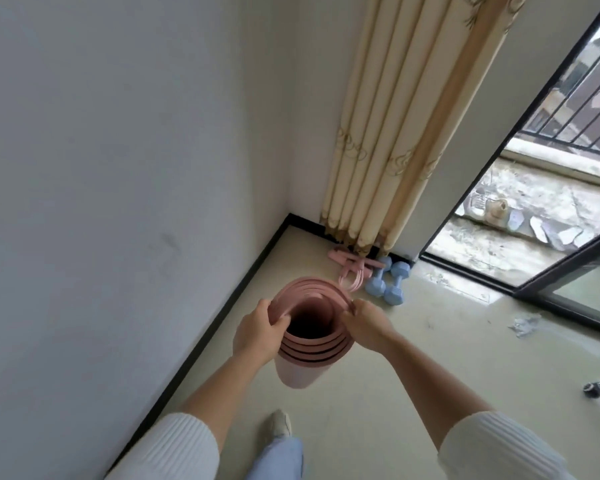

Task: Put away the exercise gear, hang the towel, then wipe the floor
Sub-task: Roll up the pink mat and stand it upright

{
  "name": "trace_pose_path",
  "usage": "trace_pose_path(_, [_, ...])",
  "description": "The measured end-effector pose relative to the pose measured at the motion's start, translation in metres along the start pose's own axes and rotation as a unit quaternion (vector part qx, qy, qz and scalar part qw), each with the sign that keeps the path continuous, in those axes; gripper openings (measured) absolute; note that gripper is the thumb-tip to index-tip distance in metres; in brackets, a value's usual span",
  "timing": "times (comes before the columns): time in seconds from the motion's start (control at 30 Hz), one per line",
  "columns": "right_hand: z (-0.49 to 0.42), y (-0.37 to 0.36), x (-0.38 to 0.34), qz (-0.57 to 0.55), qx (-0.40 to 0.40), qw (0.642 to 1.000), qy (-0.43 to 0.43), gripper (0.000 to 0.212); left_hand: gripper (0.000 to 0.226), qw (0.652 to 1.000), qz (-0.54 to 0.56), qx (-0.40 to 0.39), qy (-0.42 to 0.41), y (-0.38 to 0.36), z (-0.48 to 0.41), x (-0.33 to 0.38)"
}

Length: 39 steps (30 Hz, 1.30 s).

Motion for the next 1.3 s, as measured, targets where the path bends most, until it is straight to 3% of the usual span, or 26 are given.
trace_pose_path(0.17, [-0.094,0.047,-0.02,-0.001,0.037,0.999,-0.016,0.015,0.022,1.0,0.005,-0.009,-0.015,0.002,-0.109,0.062])
trace_pose_path(0.43, [-0.269,0.113,-0.041,-0.02,0.074,0.997,-0.024,0.029,0.035,1.0,0.014,-0.001,-0.013,-0.017,-0.284,0.143])
trace_pose_path(0.63, [-0.426,0.134,-0.047,-0.009,0.02,0.999,-0.029,0.038,0.031,0.999,0.01,0.003,0.044,-0.056,-0.425,0.175])
trace_pose_path(0.87, [-0.564,0.122,-0.064,0.023,-0.026,0.999,-0.033,0.033,0.026,0.991,0.042,-0.008,0.125,-0.083,-0.549,0.17])
trace_pose_path(1.3, [-0.704,0.071,-0.092,0.027,-0.039,0.995,-0.084,0.044,0.027,0.986,0.052,-0.036,0.153,-0.108,-0.702,0.133])
Point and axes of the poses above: each hand's wrist, its own z-axis away from the middle knuckle, its own y-axis out of the back of the hand, x = y × z, the point moved 2 cm from there along -z, towards the middle knuckle, and after that the axes turned 4 degrees about x, right-handed, at the moved point
